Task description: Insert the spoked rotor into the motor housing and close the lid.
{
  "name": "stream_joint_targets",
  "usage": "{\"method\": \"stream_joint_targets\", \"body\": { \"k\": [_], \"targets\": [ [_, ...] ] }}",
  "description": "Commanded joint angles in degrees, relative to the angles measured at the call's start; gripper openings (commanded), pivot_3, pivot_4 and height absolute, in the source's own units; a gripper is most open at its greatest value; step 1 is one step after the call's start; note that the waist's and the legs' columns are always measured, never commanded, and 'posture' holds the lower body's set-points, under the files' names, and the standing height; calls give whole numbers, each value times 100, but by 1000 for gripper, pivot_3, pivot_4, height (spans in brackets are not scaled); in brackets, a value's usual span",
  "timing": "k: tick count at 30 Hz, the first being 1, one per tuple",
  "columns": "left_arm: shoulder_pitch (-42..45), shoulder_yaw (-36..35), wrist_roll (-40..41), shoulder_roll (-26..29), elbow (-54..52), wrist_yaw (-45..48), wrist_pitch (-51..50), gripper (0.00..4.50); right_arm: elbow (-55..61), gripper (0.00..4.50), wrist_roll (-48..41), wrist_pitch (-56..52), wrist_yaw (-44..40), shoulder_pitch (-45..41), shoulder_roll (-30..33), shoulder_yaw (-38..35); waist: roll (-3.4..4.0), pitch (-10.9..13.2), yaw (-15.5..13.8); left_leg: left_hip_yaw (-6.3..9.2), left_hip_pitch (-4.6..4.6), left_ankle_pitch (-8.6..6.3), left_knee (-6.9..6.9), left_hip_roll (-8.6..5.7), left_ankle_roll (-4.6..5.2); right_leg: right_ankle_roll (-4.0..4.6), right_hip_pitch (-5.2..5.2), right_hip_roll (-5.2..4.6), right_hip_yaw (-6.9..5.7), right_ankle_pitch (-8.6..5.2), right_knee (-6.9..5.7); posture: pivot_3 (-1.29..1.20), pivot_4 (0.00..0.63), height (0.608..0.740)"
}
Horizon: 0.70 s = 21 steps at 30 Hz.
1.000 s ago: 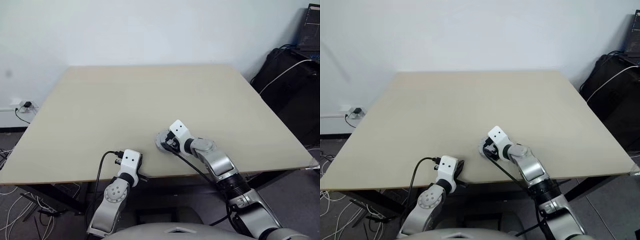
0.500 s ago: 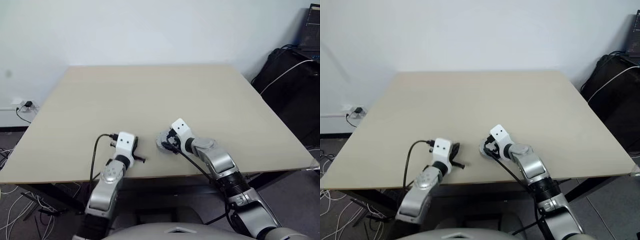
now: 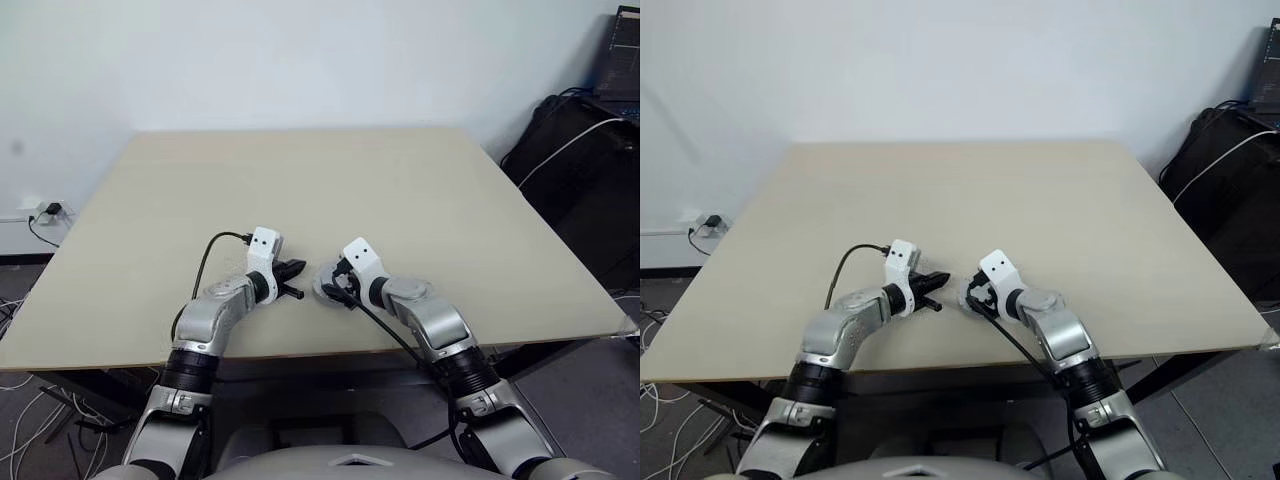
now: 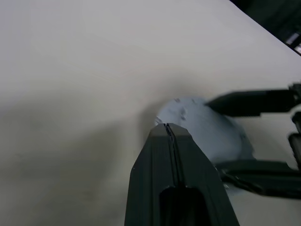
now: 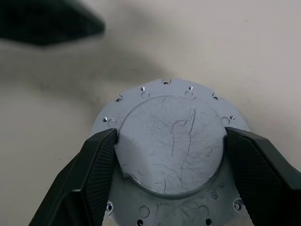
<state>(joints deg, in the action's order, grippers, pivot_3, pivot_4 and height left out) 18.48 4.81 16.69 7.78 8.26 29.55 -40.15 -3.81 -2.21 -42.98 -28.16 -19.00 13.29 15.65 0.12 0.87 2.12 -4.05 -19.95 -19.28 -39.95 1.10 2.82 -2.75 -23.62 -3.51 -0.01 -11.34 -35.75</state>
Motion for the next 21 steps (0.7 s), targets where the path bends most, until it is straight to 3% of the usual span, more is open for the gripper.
{"method": "stream_joint_targets", "body": {
  "k": [1,21],
  "targets": [
    [320,13,117,5,110,165,-139,0,52,3270,-9,-144,50,60,18,-29,-2,1,-2,0,0,0,0,0,0,0,0,0,0,0,0,0,0,740],
    [993,350,-309,-441,1155,-294,-492,0,52,3270,-45,-122,102,20,3,0,-5,3,-1,3,0,0,0,-1,0,0,1,0,1,0,1,0,0,740]
  ]
}}
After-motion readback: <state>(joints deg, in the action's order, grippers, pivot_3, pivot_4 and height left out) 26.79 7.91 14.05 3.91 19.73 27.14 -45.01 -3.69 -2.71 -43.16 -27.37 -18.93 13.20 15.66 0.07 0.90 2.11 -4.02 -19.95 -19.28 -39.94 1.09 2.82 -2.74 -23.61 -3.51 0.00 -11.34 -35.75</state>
